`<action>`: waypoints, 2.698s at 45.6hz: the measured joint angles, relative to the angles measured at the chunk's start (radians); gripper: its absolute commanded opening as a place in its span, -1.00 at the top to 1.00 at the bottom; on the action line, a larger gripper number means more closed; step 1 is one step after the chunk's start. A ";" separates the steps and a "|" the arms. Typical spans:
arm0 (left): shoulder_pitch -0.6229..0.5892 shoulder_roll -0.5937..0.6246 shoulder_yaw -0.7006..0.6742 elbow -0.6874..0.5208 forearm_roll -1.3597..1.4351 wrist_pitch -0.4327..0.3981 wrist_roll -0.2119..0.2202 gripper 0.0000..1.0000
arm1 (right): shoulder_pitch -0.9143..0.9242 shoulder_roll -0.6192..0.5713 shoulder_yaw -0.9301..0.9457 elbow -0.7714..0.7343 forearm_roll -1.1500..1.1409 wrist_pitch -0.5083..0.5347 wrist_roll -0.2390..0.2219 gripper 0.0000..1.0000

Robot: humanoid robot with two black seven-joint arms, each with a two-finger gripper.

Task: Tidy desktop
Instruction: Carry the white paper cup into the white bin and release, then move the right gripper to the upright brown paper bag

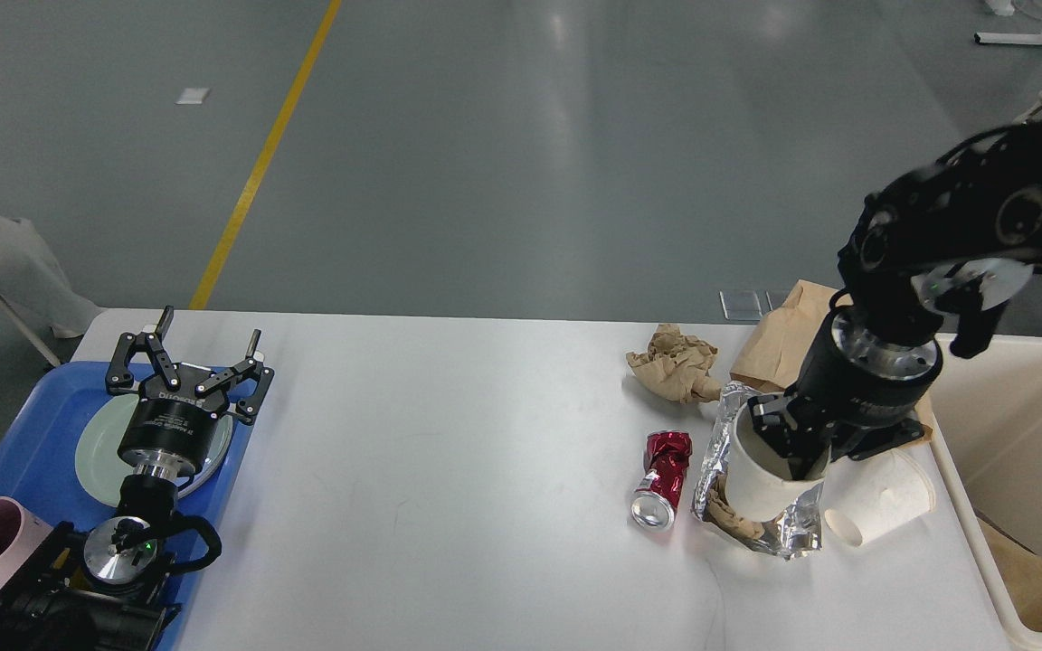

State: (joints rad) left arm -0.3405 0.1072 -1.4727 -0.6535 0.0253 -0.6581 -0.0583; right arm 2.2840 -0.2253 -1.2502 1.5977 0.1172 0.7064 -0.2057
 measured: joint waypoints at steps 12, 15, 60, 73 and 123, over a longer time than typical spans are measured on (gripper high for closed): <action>0.000 0.000 0.000 0.000 0.000 0.000 0.000 -0.93 | 0.050 -0.037 -0.132 -0.005 0.007 -0.018 0.015 1.00; 0.000 0.000 0.000 0.000 0.000 0.000 0.000 -0.93 | 0.014 -0.070 -0.155 -0.023 0.004 -0.052 0.015 1.00; 0.002 0.001 0.000 0.002 0.000 0.000 -0.002 -0.93 | -1.707 -0.152 0.407 -1.513 -0.171 -0.634 0.018 1.00; 0.002 0.001 0.001 0.001 0.000 0.000 -0.002 -0.93 | -1.739 -0.131 0.405 -1.528 -0.172 -0.672 0.017 0.52; 0.000 0.000 0.000 0.000 0.000 0.000 0.000 -0.93 | -1.521 -0.254 0.378 -1.369 -0.219 -0.468 -0.042 -1.00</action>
State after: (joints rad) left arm -0.3405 0.1073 -1.4723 -0.6535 0.0253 -0.6578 -0.0583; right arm 0.7626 -0.4795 -0.8723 0.2291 -0.1016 0.2383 -0.2477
